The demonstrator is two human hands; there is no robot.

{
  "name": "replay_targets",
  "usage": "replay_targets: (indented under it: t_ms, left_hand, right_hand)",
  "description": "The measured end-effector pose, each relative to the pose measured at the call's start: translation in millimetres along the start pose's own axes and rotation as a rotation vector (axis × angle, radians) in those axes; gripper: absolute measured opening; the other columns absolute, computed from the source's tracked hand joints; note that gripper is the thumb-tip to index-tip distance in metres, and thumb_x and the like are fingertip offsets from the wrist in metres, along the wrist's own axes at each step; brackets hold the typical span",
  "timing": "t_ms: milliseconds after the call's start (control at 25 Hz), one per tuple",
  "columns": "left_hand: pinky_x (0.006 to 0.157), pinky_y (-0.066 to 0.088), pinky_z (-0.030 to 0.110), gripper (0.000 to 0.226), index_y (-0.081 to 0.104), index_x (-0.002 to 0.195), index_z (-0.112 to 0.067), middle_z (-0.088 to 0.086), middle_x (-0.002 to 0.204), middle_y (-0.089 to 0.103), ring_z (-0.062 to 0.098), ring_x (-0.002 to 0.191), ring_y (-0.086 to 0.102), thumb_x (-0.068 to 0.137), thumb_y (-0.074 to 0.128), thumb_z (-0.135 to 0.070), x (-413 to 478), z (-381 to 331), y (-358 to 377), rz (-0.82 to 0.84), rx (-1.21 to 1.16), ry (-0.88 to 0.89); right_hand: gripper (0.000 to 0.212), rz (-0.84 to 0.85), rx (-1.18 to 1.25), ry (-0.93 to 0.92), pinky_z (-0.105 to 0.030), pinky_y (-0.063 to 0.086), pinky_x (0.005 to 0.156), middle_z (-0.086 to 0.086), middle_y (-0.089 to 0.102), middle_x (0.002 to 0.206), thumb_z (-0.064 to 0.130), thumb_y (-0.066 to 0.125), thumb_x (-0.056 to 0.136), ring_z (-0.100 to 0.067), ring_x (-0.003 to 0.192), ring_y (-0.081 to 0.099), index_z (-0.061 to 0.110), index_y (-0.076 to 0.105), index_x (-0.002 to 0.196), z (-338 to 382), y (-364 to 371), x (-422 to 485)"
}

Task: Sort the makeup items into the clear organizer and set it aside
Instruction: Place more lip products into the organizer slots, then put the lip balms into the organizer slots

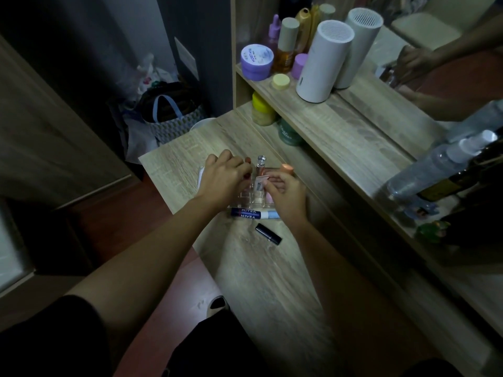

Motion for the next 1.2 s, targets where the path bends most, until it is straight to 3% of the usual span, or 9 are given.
replay_targets:
  t_ms: [240,520,640,760,960,1200]
  left_hand:
    - [0.076,0.042,0.042,0.029,0.068,0.101,-0.010,0.009,0.097,0.072,0.032,0.095,0.058,0.081,0.068,-0.031,-1.2,-1.1,-5.4,-0.038,-0.028,-0.012]
    - [0.070,0.052,0.044,0.018,0.070,0.093,-0.004,0.014,0.087,0.071,0.034,0.080,0.061,0.081,0.072,-0.018,-31.7,0.6,-10.3,-0.145,-0.220,0.016]
    - [0.068,0.054,0.041,0.011,0.070,0.091,0.001,0.020,0.082,0.069,0.035,0.076,0.064,0.082,0.069,-0.005,-66.4,-2.5,11.8,-0.023,-0.319,0.043]
    - [0.081,0.051,0.036,0.023,0.069,0.106,-0.002,0.020,0.099,0.069,0.034,0.090,0.065,0.085,0.063,-0.002,-79.4,-8.5,35.8,0.148,-0.333,0.051]
    - [0.089,0.045,0.033,0.027,0.063,0.117,-0.004,0.018,0.107,0.066,0.031,0.098,0.060,0.092,0.056,-0.009,-69.1,-14.8,56.9,0.187,-0.317,0.054]
    - [0.092,0.043,0.035,0.031,0.058,0.122,-0.002,0.019,0.115,0.057,0.032,0.105,0.057,0.095,0.051,-0.016,-68.7,-15.6,66.8,0.280,-0.332,-0.075]
  right_hand:
    - [0.025,0.008,0.009,-0.048,0.007,0.044,0.062,-0.009,0.071,0.105,0.009,0.065,0.085,0.012,0.075,0.056,0.005,0.063,0.110,7.5,-4.9,-0.4]
    - [0.025,-0.108,0.062,-0.060,-0.009,0.050,0.069,-0.007,0.071,0.099,0.008,0.066,0.085,-0.008,0.082,0.065,0.005,0.065,0.109,1.7,-28.7,-21.8]
    - [0.017,-0.166,-0.142,-0.117,-0.021,0.054,0.068,-0.015,0.071,0.095,0.002,0.065,0.084,-0.020,0.081,0.068,0.002,0.068,0.101,-26.8,-36.1,-46.3]
    - [0.021,-0.040,-0.363,-0.244,-0.042,0.052,0.087,-0.021,0.070,0.100,-0.006,0.060,0.084,-0.033,0.093,0.065,-0.003,0.069,0.102,-47.7,-32.3,-60.5]
    - [0.035,0.135,-0.599,-0.244,-0.034,0.046,0.095,-0.011,0.060,0.118,0.008,0.054,0.092,-0.025,0.111,0.051,0.008,0.057,0.127,-52.1,-19.7,-56.9]
    - [0.028,0.173,-0.694,-0.279,-0.034,0.043,0.090,-0.011,0.061,0.114,0.012,0.057,0.090,-0.027,0.105,0.054,0.008,0.059,0.118,-55.1,-26.0,-52.8]
Point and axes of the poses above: each hand's wrist, its own x-axis towards the middle knuckle, its own y-axis out of the palm, z = x × y, the point moved 2 cm from there along x, towards the middle knuckle
